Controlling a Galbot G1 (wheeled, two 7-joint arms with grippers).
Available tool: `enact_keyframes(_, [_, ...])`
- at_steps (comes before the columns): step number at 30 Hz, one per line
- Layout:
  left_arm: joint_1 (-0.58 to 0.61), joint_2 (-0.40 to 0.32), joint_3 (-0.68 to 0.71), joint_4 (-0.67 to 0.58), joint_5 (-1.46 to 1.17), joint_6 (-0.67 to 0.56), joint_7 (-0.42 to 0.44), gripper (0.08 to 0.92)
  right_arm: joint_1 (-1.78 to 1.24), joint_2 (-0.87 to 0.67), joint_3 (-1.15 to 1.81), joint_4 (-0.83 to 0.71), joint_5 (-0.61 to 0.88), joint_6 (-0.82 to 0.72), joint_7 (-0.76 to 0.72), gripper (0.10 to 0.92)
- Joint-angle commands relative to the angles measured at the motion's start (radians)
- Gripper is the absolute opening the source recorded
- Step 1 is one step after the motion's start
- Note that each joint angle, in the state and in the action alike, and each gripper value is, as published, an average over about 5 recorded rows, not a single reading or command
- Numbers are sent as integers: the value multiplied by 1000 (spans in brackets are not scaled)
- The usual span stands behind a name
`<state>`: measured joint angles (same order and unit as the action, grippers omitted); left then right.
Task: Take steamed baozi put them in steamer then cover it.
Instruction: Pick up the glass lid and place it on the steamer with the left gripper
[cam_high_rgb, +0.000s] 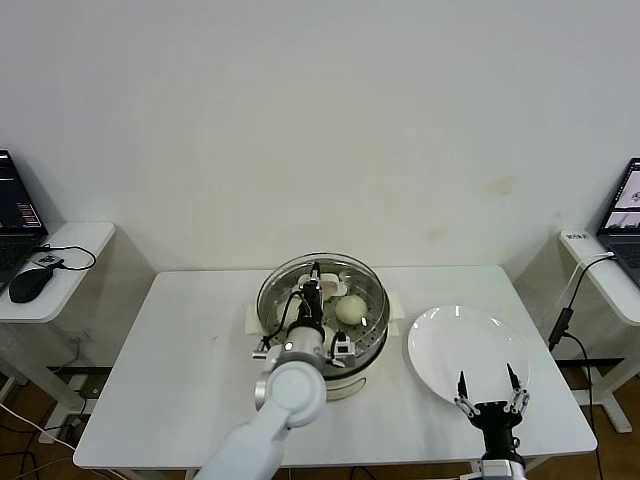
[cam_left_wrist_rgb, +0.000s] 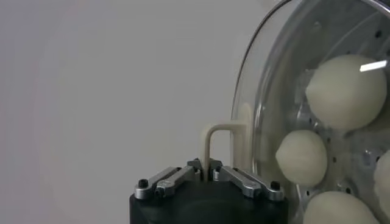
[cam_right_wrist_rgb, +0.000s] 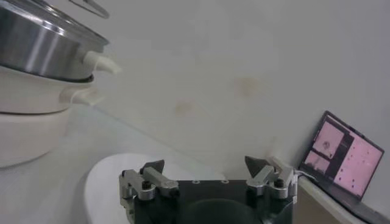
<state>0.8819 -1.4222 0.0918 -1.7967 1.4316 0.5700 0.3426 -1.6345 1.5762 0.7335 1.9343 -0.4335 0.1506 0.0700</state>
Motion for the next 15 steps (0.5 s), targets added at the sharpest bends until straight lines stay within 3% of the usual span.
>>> enact_keyframes(1, [9, -32, 1, 25, 46, -11, -1, 138, 0, 1, -5, -3, -5, 1, 3, 823])
enact_keyframes(15, [35, -42, -10, 28, 82, -31, -9, 138, -5, 1, -17, -5, -7, 5, 8, 823])
